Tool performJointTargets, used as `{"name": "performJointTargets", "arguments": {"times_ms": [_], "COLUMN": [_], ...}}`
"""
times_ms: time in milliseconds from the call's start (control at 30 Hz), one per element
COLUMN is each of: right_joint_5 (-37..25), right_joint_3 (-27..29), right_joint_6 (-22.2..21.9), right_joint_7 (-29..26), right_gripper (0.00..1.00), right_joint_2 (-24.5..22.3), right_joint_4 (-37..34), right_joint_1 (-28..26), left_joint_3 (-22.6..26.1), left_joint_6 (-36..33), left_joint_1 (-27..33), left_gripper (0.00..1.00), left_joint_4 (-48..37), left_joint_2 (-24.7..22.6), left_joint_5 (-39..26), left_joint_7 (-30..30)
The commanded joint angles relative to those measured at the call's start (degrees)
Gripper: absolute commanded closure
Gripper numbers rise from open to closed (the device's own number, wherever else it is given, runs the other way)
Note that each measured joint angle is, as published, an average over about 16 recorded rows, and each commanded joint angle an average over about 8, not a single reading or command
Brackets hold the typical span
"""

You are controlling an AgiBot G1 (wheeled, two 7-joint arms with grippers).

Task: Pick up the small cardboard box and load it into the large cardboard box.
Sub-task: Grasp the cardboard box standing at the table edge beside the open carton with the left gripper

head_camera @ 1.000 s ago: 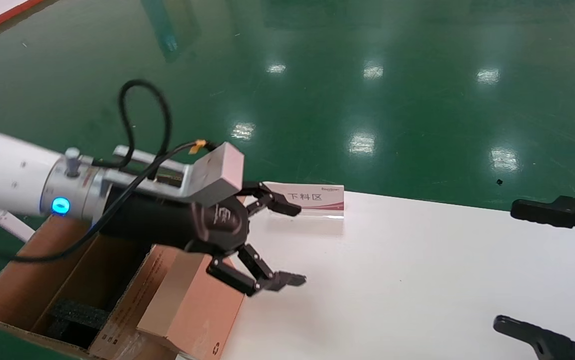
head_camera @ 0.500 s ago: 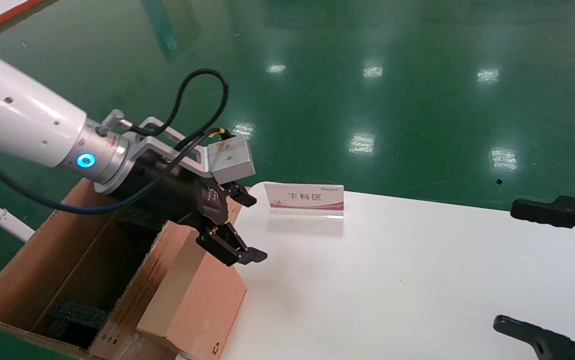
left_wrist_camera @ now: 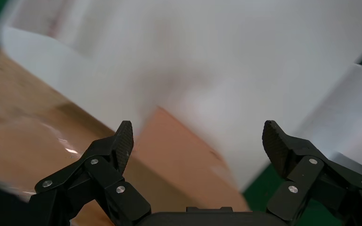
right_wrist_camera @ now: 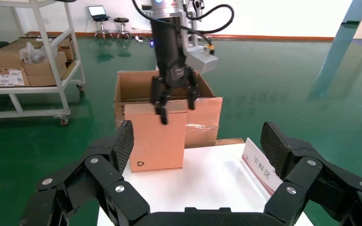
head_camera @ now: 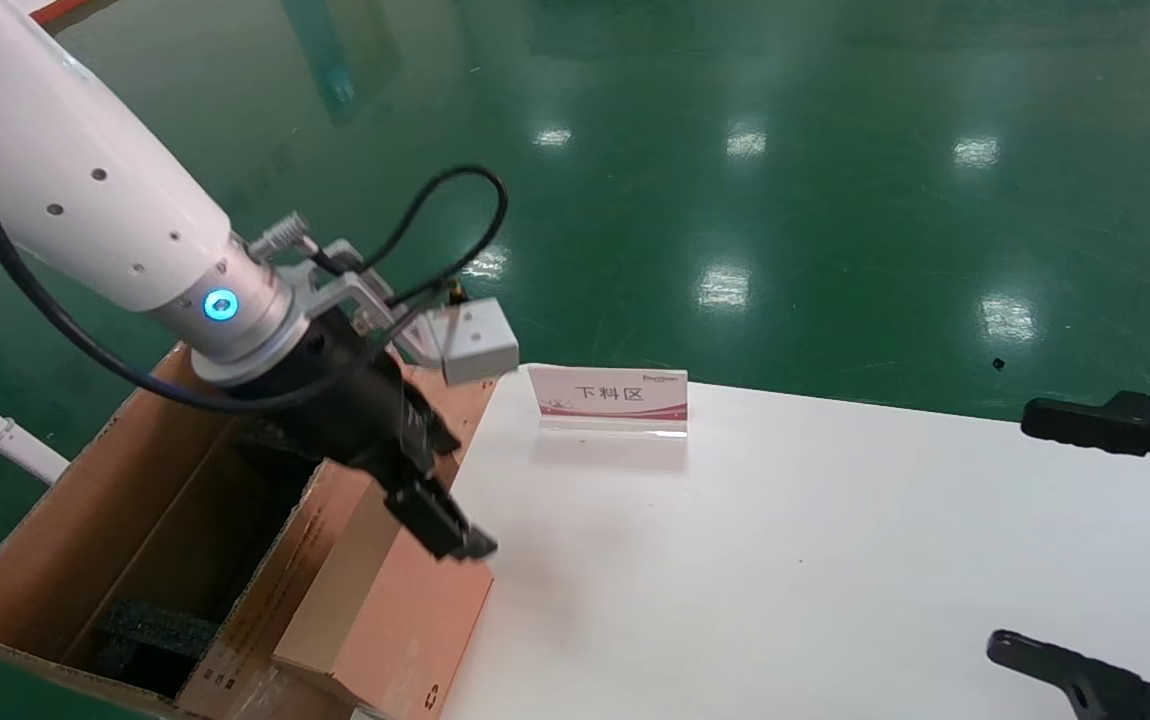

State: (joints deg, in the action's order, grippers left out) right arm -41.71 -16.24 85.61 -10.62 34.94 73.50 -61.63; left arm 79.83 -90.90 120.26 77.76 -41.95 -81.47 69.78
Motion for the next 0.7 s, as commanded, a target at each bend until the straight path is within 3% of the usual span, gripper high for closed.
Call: {"name": "performJointTargets", "arguments": {"times_ms": [33, 700], "right_joint_5": [0.01, 0.06], "right_joint_3": [-0.01, -0.09], "right_joint_6": [0.00, -0.04], "right_joint_7": [0.00, 0.04], "right_gripper": [0.00, 0.00], "right_joint_2": [0.00, -0.04], "right_joint_4": [0.00, 0.00], "right_joint_1": [0.00, -0.02], "left_joint_3": [3.35, 28.29], "left_joint_6": [0.02, 1.15], "left_joint_1": [1.87, 15.25], "left_gripper": [0.00, 0.00], "left_joint_4": [-0.03, -0.02], "left_joint_2": [-0.25, -7.03], "left_joint_5": [2.21, 5.75], "left_joint_7": [1.64, 13.41]}}
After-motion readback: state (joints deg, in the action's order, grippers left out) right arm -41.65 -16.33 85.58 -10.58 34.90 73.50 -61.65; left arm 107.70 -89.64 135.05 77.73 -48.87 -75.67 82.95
